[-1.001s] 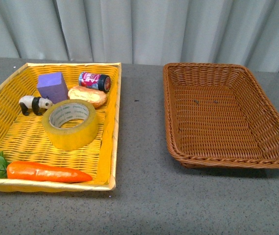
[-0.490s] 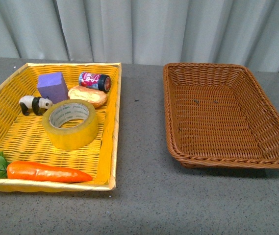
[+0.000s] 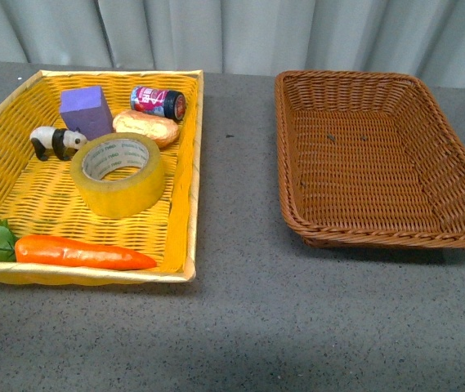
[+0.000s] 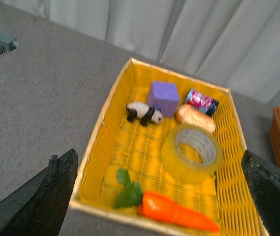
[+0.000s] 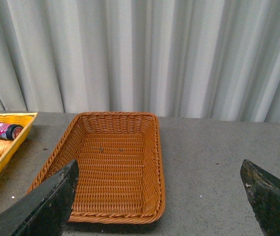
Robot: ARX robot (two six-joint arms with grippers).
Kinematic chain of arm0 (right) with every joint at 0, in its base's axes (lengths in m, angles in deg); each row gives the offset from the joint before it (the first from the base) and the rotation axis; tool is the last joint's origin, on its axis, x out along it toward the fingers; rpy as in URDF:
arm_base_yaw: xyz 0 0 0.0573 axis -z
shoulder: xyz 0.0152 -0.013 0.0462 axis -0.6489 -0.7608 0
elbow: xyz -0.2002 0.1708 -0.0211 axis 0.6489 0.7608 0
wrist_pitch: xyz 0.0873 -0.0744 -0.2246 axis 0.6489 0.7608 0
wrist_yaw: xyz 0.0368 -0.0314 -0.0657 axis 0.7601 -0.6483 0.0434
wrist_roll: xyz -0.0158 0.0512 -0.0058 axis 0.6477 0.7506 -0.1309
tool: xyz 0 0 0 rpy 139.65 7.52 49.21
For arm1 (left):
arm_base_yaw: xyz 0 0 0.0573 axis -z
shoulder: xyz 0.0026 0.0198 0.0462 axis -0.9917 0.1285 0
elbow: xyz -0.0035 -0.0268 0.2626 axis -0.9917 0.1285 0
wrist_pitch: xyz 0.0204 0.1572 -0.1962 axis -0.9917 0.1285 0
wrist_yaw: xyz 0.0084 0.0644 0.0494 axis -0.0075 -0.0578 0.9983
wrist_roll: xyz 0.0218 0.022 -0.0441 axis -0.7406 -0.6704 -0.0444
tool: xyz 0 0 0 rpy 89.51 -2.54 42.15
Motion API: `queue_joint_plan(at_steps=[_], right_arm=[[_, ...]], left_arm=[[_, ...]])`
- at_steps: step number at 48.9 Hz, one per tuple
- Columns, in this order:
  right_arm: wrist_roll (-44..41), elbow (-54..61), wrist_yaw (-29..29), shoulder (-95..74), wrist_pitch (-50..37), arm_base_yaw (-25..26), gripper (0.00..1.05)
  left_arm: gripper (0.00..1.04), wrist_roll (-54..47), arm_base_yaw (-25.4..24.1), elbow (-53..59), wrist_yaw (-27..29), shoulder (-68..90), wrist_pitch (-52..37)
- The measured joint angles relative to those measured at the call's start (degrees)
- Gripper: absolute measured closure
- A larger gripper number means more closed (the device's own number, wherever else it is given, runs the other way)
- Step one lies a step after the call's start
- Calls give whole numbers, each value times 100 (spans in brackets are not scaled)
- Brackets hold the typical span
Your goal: Move tape to another basket
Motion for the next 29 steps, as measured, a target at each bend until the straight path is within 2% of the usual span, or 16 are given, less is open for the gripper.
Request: queue_joint_plan(at_steps=[4, 8, 16, 29], right_arm=[[0, 0, -4, 0, 0, 0, 9], [0, 0, -4, 0, 0, 0, 9], [0, 0, -4, 0, 0, 0, 9], [0, 0, -4, 0, 0, 0, 9]], left_arm=[[7, 227, -297, -365, -365, 1261, -922], [7, 407, -398, -796, -651, 2398, -1355], [7, 634, -369, -1659, -1047, 4380, -1493], [7, 575, -343, -3038, -1187, 6575, -1331]])
